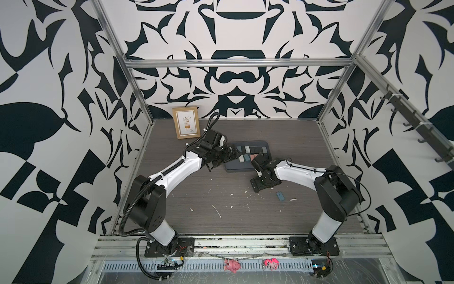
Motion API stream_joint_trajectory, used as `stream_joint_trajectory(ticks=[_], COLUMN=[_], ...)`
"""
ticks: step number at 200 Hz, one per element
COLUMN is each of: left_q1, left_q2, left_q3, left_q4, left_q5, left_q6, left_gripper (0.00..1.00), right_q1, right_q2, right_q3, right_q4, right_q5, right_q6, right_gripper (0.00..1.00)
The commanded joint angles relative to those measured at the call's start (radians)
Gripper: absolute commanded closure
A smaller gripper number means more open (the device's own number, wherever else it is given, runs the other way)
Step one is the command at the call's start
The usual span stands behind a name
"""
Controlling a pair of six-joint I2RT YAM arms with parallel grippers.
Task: Put the eraser in the storage box
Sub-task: Pick up the eraser from the center of the board.
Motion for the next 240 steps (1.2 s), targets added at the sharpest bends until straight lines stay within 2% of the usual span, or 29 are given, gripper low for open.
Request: stream_joint_trajectory(ticks=[1,39,56,109,183,240], left_q1=[-0.002,0.001,0.001,0.002,0.001,0.002], left_q2=[-0.054,-0.066,-0.063,-0.05,-0.027,-0.024], left_q3=[-0.05,-0.08,-0.078,-0.077,-0.069,-0.069], left_q4=[0.034,0.042,0.046,0.05,0.057,0.055], left_q5=[0.03,0.031,0.035,0.038,0.053,0.052], left_q6=[-0.028,-0.033,-0.036,-0.036,-0.044,-0.043], left_gripper=[0.01,0.01,0.01,0.01,0.01,0.01], right_q1=[0.005,0.005,0.004,0.004,0.004,0.005], right_q2=[0.032,0.093,0.121,0.136,0.069,0.056], right_q3=[0.031,0.089,0.114,0.122,0.024,-0.004], right_q4=[0.027,0.044,0.042,0.035,0.068,0.069], right_q5=[0.037,0.023,0.023,0.02,-0.014,-0.028], right_q6=[-0.014,-0.036,-0.05,-0.053,-0.019,-0.018], right_gripper=[0.08,0.12,0.18,0.51,0.55,0.55])
